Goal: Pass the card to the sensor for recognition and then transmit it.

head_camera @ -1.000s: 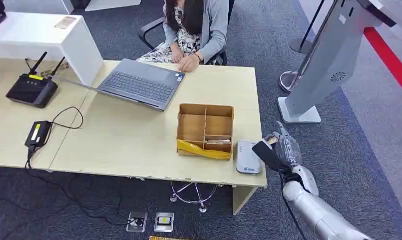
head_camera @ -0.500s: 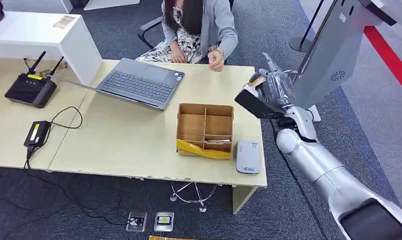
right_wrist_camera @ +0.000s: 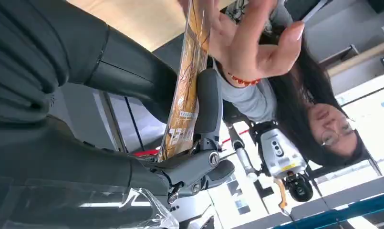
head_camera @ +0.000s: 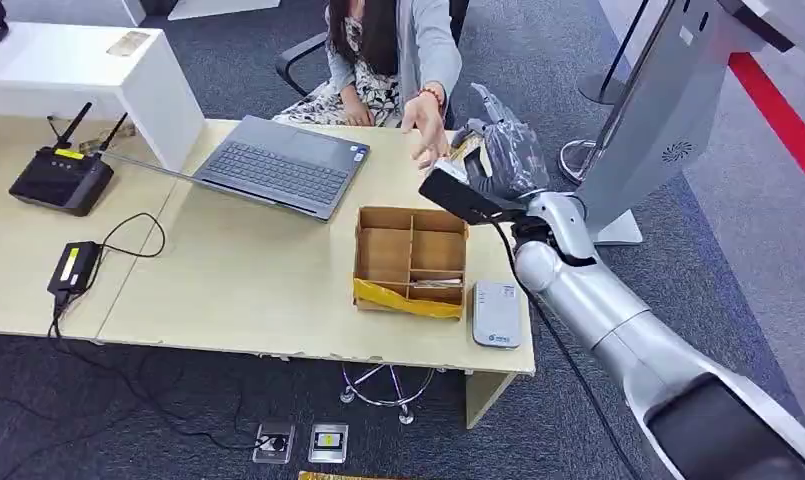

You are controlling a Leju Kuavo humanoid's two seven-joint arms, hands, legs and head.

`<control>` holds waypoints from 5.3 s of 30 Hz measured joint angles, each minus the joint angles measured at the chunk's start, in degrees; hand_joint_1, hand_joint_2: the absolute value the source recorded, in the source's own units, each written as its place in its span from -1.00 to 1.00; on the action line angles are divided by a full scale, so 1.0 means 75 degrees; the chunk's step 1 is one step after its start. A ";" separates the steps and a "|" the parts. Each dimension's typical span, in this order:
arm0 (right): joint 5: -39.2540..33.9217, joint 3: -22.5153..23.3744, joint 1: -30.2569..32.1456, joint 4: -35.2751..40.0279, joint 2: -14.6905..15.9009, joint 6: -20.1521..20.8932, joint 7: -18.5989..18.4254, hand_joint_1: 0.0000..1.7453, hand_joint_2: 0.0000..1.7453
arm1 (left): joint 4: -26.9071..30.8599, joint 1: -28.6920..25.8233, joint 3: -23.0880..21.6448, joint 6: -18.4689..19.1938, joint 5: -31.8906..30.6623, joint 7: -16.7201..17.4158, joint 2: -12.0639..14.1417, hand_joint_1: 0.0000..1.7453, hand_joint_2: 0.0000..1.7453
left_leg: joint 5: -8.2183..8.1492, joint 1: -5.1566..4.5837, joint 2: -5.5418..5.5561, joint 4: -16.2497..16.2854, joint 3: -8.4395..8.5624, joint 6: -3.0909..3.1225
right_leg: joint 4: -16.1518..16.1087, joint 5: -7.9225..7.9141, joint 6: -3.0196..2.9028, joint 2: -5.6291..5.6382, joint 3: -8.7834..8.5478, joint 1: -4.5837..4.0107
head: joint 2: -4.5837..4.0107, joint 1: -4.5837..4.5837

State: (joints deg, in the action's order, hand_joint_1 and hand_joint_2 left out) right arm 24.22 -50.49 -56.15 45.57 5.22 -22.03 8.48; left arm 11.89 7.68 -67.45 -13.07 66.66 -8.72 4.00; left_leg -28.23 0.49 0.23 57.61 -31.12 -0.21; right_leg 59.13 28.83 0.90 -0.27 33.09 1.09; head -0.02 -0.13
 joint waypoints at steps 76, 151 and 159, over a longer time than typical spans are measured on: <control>0.3899 0.0084 0.4143 0.7152 0.2200 0.3768 -0.4584 -1.00 1.00 | -0.0003 0.0005 -0.0390 0.0122 -0.0114 0.0210 0.0303 -1.00 -1.00 | -0.0009 0.0003 -0.0014 -0.0004 -0.0003 -0.0006 | -0.0007 0.0003 -0.0002 0.0013 0.0007 -0.0003 | 0.0000 0.0000; 0.3517 -0.0285 0.3232 0.2833 0.0009 0.2594 -0.3902 -1.00 1.00 | -0.0003 0.0017 -0.0393 0.0079 -0.0274 0.0390 0.0122 -1.00 -1.00 | -0.0009 0.0008 -0.0011 -0.0003 -0.0004 -0.0006 | -0.0006 0.0004 -0.0004 0.0013 0.0009 -0.0007 | 0.0000 -0.0003; 0.3765 -0.0283 0.3313 0.2830 -0.0006 0.2602 -0.4007 -1.00 1.00 | -0.0003 0.0017 -0.0393 0.0081 -0.0288 0.0446 0.0119 -1.00 -1.00 | -0.0009 0.0009 -0.0011 -0.0003 -0.0004 -0.0007 | -0.0006 0.0004 -0.0004 0.0013 0.0009 -0.0007 | 0.0000 -0.0003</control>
State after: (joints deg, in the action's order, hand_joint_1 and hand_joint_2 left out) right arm 52.46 -52.61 -31.31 66.79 5.18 -2.51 -21.57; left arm 11.87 7.81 -70.40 -12.46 64.50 -5.38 4.90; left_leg -28.30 0.56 0.15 57.58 -31.15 -0.26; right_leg 59.08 28.86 0.87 -0.17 33.16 1.03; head -0.02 -0.15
